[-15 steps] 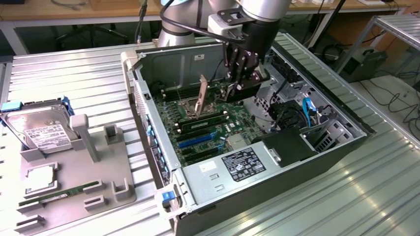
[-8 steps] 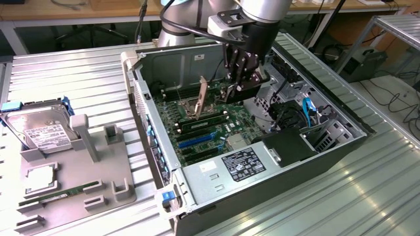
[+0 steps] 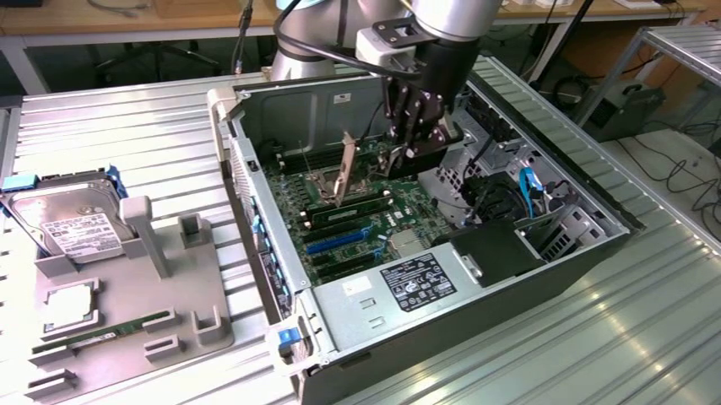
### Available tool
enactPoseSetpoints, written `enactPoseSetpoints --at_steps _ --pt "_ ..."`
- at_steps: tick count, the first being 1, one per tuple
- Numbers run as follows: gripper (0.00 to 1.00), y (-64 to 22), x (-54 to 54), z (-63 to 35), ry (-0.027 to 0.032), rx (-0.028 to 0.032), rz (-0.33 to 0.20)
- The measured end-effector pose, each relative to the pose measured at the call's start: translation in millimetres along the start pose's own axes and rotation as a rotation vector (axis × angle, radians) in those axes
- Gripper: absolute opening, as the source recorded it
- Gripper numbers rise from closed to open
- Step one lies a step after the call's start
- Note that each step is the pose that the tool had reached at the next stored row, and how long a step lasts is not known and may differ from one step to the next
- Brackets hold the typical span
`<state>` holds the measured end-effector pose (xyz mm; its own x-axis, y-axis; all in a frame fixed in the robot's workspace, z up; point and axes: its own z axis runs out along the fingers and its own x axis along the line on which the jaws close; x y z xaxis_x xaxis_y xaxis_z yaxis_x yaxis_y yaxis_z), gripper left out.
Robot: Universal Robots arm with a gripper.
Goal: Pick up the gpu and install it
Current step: 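Insert the gpu into the slot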
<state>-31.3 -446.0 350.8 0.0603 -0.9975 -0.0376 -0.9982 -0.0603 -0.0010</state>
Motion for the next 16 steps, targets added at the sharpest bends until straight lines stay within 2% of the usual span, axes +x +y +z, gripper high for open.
enactPoseSetpoints --at_steps 16 --pt "0.26 1.9 2.4 4.1 -0.0001 0.0 0.0"
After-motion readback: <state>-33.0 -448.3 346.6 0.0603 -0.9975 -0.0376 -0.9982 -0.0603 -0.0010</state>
